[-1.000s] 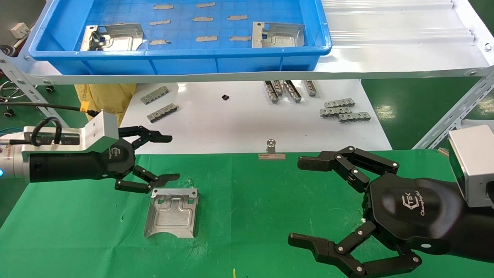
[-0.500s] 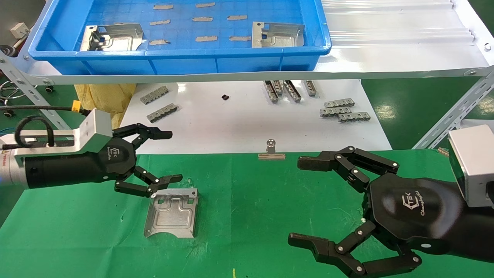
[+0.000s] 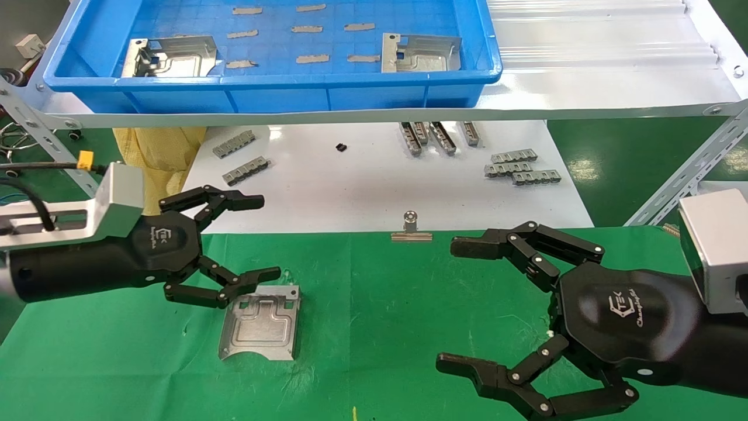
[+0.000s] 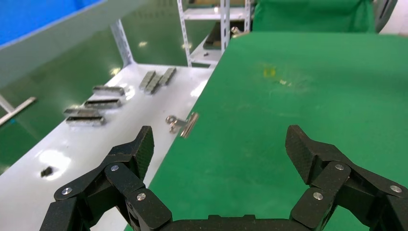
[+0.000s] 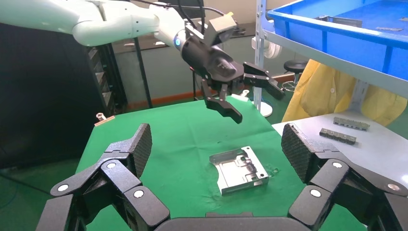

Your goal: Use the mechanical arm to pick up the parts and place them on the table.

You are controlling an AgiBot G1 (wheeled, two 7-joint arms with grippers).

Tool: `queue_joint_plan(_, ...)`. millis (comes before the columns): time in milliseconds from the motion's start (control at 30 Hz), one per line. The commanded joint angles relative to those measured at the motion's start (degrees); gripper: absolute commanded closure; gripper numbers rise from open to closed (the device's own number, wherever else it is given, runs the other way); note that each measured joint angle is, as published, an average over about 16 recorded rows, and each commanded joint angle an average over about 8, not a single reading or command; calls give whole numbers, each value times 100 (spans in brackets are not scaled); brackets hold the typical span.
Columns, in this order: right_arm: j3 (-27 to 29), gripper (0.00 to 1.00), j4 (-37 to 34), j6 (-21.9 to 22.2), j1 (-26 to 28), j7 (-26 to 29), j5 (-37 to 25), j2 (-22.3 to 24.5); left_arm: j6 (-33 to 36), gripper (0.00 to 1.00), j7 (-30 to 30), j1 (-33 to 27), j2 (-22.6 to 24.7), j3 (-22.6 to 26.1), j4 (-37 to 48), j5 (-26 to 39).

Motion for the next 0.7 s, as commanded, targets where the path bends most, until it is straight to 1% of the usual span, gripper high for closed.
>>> queue_joint_plan(33,0,0,0,0,0,0,0,0,-20,0,-145,138,-74,-87,-250,-90)
queue_joint_plan(700,0,0,0,0,0,0,0,0,-216,0,-1557,1480,-791,-932,-2684,-965)
